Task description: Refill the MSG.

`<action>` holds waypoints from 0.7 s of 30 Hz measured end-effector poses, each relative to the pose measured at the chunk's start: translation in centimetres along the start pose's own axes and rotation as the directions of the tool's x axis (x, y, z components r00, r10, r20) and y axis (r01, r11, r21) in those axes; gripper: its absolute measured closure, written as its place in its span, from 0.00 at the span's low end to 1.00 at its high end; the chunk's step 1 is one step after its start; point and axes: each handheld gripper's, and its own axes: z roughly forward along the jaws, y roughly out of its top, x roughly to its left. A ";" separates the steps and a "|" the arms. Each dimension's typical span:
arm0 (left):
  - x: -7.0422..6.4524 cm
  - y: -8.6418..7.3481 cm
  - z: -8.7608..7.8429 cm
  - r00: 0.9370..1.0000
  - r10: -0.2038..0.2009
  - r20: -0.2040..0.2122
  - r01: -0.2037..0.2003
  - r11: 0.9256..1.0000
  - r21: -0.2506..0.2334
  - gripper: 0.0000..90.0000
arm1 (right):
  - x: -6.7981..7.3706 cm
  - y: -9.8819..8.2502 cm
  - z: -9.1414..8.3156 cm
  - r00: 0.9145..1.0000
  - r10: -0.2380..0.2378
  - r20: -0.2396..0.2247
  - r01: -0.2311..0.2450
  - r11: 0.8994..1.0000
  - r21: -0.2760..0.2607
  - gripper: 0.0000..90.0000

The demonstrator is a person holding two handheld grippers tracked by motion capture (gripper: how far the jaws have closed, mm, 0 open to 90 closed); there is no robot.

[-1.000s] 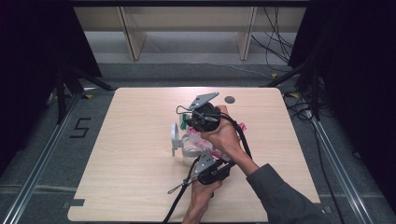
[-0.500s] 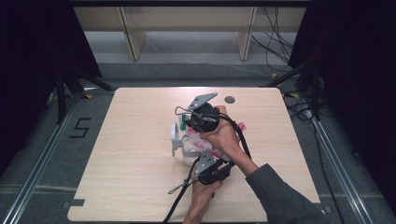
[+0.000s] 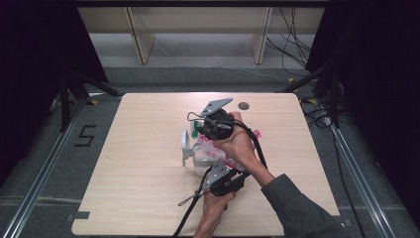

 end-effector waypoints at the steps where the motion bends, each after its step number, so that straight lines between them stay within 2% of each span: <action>1: 0.0 0.0 0.0 1.000 -0.001 -0.001 0.001 1.000 0.002 0.84 | 0.2 0.0 0.1 1.000 0.017 -0.003 -0.017 0.999 0.027 1.00; 2: 0.0 0.0 0.0 1.000 0.000 -0.003 0.000 1.000 0.002 0.84 | 0.1 0.0 0.2 1.000 -0.003 0.006 0.003 1.000 0.020 1.00; 3: 0.0 0.0 0.1 1.000 0.003 -0.001 -0.003 1.000 -0.006 0.84 | 0.0 0.0 0.1 1.000 -0.006 -0.007 0.006 1.000 0.024 1.00; 4: 0.1 -0.1 0.2 1.000 0.002 0.012 -0.001 1.000 -0.023 0.84 | -0.1 0.0 0.0 1.000 0.006 -0.002 -0.006 1.000 0.009 1.00; 6: 0.1 -0.1 0.2 1.000 -0.004 0.022 0.005 1.000 -0.024 0.84 | -0.1 0.0 -0.1 1.000 0.014 -0.004 -0.014 1.000 0.002 1.00; 8: 0.0 -0.1 0.3 1.000 -0.005 0.021 0.006 1.000 -0.024 0.84 | -0.1 0.0 0.1 1.000 0.000 -0.005 0.000 1.000 0.020 1.00; 9: 0.0 -0.1 0.3 1.000 -0.007 0.021 0.007 1.000 -0.026 0.84 | 0.1 0.0 0.2 1.000 0.011 0.000 -0.011 0.999 0.033 1.00; 10: 0.0 -0.1 0.2 1.000 -0.004 0.018 0.005 1.000 -0.025 0.84 | -0.1 0.1 0.2 1.000 -0.011 -0.006 0.012 1.000 0.028 1.00; 11: 0.1 0.0 0.2 1.000 -0.004 0.018 0.004 1.000 -0.027 0.84 | -0.1 0.1 0.2 1.000 0.003 0.001 -0.003 1.000 0.017 1.00; 12: 0.1 0.0 0.2 1.000 -0.007 0.020 0.008 1.000 -0.028 0.84 | -0.2 0.2 0.0 1.000 0.004 -0.010 -0.003 1.000 0.023 1.00; 14: 0.0 0.0 0.3 1.000 -0.015 0.026 0.016 0.999 -0.034 0.84 | -0.1 0.2 0.2 1.000 -0.005 -0.002 0.005 1.000 0.018 1.00; 15: 0.0 0.0 0.3 1.000 -0.013 0.026 0.014 0.999 -0.033 0.84 | 0.1 0.2 0.4 1.000 -0.002 0.002 0.002 0.999 0.034 1.00; 16: 0.0 0.0 0.3 1.000 -0.009 0.022 0.010 0.999 -0.033 0.84 | 0.3 0.2 0.3 1.000 0.022 0.008 -0.022 0.998 0.059 1.00; 17: 0.1 0.1 0.2 1.000 -0.008 0.019 0.009 0.999 -0.032 0.84 | 0.3 0.3 0.3 1.000 0.024 0.009 -0.024 0.999 0.048 1.00; 18: 0.1 0.1 0.2 1.000 -0.009 0.019 0.009 0.999 -0.032 0.84 | 0.1 0.3 0.2 1.000 -0.004 -0.005 0.004 0.999 0.032 1.00; 19: 0.0 0.2 -0.1 1.000 -0.011 -0.008 0.011 1.000 -0.006 0.84 | 0.0 0.3 0.3 1.000 -0.007 0.001 0.007 1.000 0.027 1.00; 21: 0.0 0.2 0.0 1.000 -0.011 -0.001 0.011 1.000 -0.013 0.84 | 0.3 0.3 0.6 1.000 -0.007 0.008 0.007 0.999 0.035 1.00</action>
